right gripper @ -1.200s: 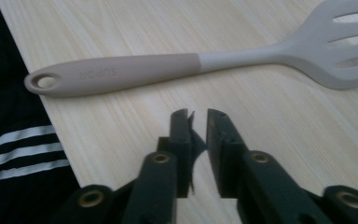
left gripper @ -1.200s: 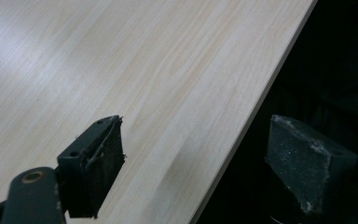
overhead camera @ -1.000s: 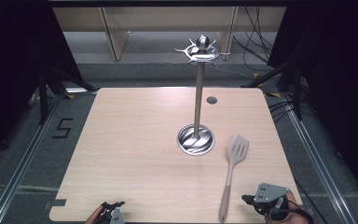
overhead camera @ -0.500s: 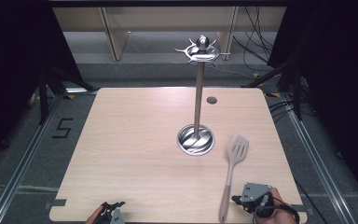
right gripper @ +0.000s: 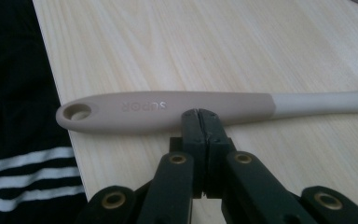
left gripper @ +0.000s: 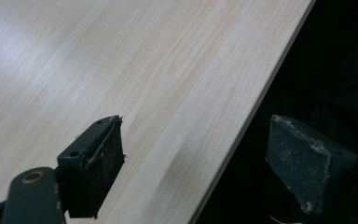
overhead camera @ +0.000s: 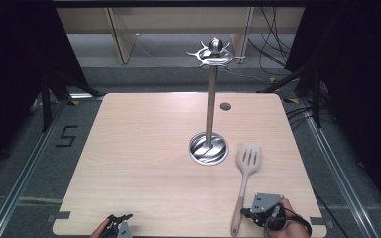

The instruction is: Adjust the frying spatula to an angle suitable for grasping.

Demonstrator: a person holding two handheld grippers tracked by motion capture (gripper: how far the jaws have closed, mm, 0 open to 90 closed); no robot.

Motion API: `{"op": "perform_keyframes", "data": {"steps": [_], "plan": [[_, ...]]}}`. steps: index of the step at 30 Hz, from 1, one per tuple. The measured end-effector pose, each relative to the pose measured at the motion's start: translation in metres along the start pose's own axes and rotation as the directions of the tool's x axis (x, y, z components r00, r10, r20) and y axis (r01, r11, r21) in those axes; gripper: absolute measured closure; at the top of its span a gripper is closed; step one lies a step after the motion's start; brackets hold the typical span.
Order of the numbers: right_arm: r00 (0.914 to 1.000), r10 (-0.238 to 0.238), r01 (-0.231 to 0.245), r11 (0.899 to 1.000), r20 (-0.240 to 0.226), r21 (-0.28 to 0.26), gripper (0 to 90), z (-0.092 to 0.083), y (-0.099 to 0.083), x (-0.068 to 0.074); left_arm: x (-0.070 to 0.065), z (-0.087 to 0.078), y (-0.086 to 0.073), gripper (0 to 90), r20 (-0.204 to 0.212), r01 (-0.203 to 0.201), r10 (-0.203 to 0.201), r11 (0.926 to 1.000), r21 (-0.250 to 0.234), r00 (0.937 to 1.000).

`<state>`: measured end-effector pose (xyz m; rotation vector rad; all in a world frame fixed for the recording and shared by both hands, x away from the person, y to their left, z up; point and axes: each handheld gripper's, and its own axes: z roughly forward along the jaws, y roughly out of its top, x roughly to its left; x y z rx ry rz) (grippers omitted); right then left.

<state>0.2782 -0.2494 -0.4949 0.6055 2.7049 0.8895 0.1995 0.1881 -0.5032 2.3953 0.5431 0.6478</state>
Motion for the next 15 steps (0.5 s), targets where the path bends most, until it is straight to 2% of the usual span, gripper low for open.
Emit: {"op": "perform_keyframes", "data": {"steps": [5, 7, 10, 12, 13, 15], "plan": [[0.9994, 0.014, -0.015, 0.999, -0.032, -0.034, 90.0, 0.0021, 0.0039, -0.0022, -0.0006, 0.0, 0.0003, 18.1, -0.003, -0.002, 0.002, 1.0, 0.001, 1.0], [0.9979, 0.054, -0.055, 0.998, -0.036, -0.029, 90.0, 0.0024, 0.0042, -0.003, -0.0006, 0.0, 0.0001, 18.1, -0.003, 0.001, -0.001, 1.0, 0.001, 1.0], [0.9964, 0.076, -0.077, 0.997, -0.039, -0.022, 90.0, 0.0022, 0.0041, -0.0021, -0.0006, 0.0004, 0.0, 18.1, -0.008, 0.002, -0.002, 1.0, 0.0, 1.0], [0.9954, 0.075, -0.078, 0.996, -0.059, -0.045, 90.0, 0.0041, 0.0038, -0.0041, -0.0007, 0.0016, -0.0001, 18.1, -0.004, 0.001, -0.001, 1.0, -0.001, 1.0], [0.9921, 0.108, -0.111, 0.993, -0.064, -0.05, 90.0, 0.0052, 0.0039, -0.0036, -0.0006, 0.0001, 0.0001, 18.1, -0.003, -0.001, 0.001, 1.0, 0.001, 1.0], [0.9926, 0.099, -0.103, 0.993, -0.07, -0.054, 90.0, 0.0065, 0.0049, -0.0038, -0.0007, 0.0002, 0.0002, 18.1, -0.002, 0.0, 0.0, 1.0, 0.001, 1.0]]}}
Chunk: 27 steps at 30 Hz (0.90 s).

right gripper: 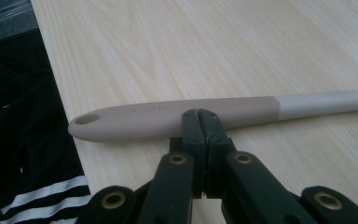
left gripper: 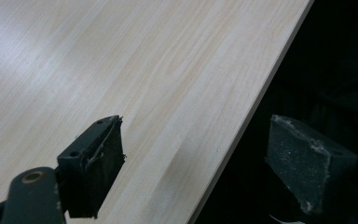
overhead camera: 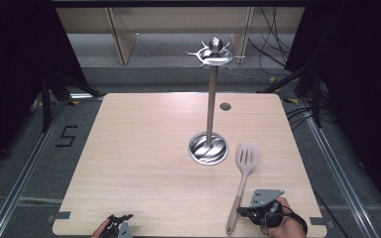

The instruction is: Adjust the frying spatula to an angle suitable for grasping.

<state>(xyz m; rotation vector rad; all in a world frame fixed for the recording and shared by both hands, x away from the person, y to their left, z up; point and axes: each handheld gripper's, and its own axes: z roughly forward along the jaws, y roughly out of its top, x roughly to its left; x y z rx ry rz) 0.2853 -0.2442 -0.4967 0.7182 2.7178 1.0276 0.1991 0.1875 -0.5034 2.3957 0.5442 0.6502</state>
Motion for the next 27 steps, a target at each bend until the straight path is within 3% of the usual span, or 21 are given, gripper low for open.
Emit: {"op": "perform_keyframes", "data": {"steps": [6, 10, 15, 19, 25, 26, 27], "plan": [[0.9995, 0.032, -0.032, 0.999, -0.002, 0.002, 90.0, 0.009, 0.01, 0.004, 0.0, 0.0, 0.0, 18.1, -0.001, 0.0, 0.0, 1.0, 0.0, 1.0], [0.9998, 0.02, -0.02, 1.0, -0.001, -0.003, 90.0, 0.015, 0.016, 0.005, -0.001, 0.0, 0.0, 18.1, 0.001, 0.011, -0.011, 0.9999, -0.001, 0.9999], [0.9999, 0.01, -0.01, 1.0, 0.013, 0.005, 90.0, 0.024, 0.027, 0.007, 0.0, -0.001, 0.0, 18.1, 0.004, -0.003, 0.003, 1.0, 0.001, 1.0], [0.9994, -0.03, 0.029, 0.999, 0.017, 0.014, 90.0, 0.031, 0.036, 0.007, 0.0, -0.001, 0.0, 18.1, 0.004, -0.003, 0.003, 1.0, -0.001, 1.0], [0.9987, -0.026, 0.025, 0.999, 0.044, 0.02, 90.0, 0.039, 0.045, 0.006, 0.0, -0.001, 0.0, 18.1, 0.005, -0.004, 0.004, 1.0, -0.001, 1.0], [0.9983, -0.045, 0.044, 0.999, 0.038, 0.018, 90.0, 0.041, 0.047, 0.005, 0.0, -0.001, 0.0, 18.1, 0.006, -0.005, 0.005, 1.0, -0.001, 1.0], [0.9989, -0.014, 0.013, 1.0, 0.044, 0.028, 90.0, 0.041, 0.048, 0.007, 0.0, -0.001, 0.0, 18.1, 0.006, -0.004, 0.004, 1.0, -0.001, 1.0]]}}
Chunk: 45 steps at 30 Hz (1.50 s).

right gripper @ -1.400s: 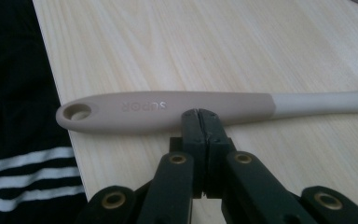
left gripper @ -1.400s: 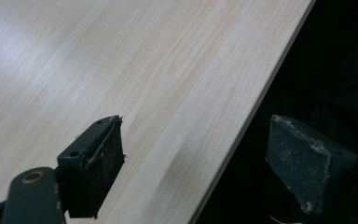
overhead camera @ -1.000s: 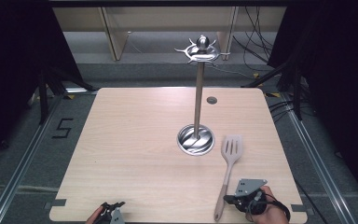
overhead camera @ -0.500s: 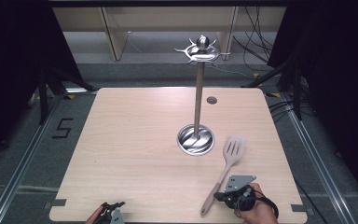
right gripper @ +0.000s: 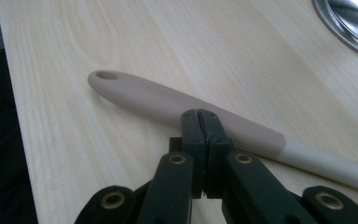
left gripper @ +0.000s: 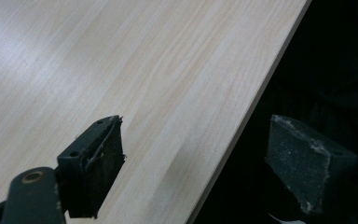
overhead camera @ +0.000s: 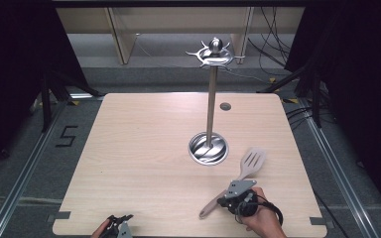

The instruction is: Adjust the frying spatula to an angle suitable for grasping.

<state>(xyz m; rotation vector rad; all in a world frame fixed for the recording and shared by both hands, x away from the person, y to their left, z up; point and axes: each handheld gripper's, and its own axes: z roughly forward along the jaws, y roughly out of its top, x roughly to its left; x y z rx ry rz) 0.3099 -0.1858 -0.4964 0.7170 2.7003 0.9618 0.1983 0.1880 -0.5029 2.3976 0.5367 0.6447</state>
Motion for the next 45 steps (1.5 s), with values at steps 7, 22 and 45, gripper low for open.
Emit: {"op": "perform_keyframes", "data": {"steps": [7, 22, 45], "plan": [[0.9999, -0.014, 0.014, 1.0, -0.007, 0.011, 90.0, 0.006, 0.008, -0.003, 0.0, 0.0, 0.0, 18.1, 0.001, 0.0, 0.0, 1.0, 0.0, 1.0], [0.9975, -0.07, 0.07, 0.997, -0.004, -0.01, 83.6, 0.0, 0.019, -0.016, 0.0, 0.0, 0.0, 18.0, 0.002, -0.001, 0.001, 1.0, -0.001, 1.0], [0.936, -0.324, 0.348, 0.908, -0.138, 0.232, 50.4, -0.001, 0.046, -0.044, 0.0, 0.002, -0.001, 18.0, -0.011, -0.001, 0.001, 1.0, 0.004, 0.9999]]}}
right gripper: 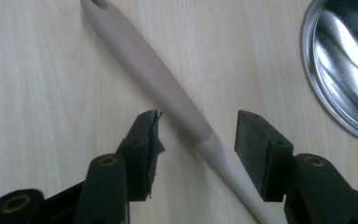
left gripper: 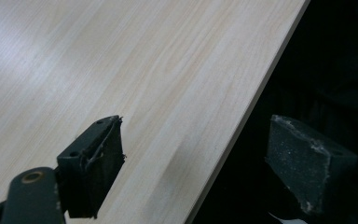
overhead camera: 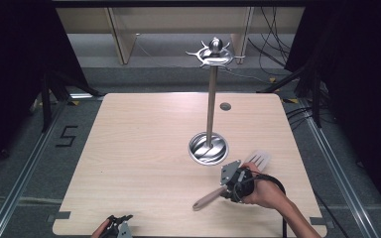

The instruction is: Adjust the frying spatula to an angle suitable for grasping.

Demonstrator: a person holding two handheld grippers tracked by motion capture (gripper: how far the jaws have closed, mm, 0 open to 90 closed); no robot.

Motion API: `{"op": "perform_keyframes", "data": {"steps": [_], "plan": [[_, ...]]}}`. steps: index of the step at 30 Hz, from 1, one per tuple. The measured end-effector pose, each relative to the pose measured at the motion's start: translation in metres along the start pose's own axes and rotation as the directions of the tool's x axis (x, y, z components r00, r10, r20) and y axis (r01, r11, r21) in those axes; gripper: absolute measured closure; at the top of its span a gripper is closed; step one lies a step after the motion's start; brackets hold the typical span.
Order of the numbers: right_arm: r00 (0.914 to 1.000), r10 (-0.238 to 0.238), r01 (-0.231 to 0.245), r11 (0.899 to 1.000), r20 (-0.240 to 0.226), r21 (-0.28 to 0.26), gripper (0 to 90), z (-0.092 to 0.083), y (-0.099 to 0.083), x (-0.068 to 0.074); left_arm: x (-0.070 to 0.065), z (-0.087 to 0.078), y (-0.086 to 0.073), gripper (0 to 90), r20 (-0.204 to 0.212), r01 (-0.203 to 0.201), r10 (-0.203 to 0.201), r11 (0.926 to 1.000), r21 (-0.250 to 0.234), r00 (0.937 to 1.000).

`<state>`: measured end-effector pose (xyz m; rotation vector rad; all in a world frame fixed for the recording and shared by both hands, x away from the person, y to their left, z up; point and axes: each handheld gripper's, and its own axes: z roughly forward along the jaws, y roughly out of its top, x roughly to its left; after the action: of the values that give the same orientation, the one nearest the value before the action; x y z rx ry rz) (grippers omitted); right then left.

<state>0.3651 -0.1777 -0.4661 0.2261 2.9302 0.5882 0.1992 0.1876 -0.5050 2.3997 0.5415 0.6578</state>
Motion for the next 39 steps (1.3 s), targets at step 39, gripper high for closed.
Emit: {"op": "perform_keyframes", "data": {"steps": [39], "plan": [[0.9872, -0.114, 0.147, 0.922, -0.111, 0.358, 68.4, 0.024, 0.035, -0.015, 0.0, -0.002, 0.0, 18.0, 0.019, -0.001, 0.001, 1.0, -0.001, 0.9998]]}}
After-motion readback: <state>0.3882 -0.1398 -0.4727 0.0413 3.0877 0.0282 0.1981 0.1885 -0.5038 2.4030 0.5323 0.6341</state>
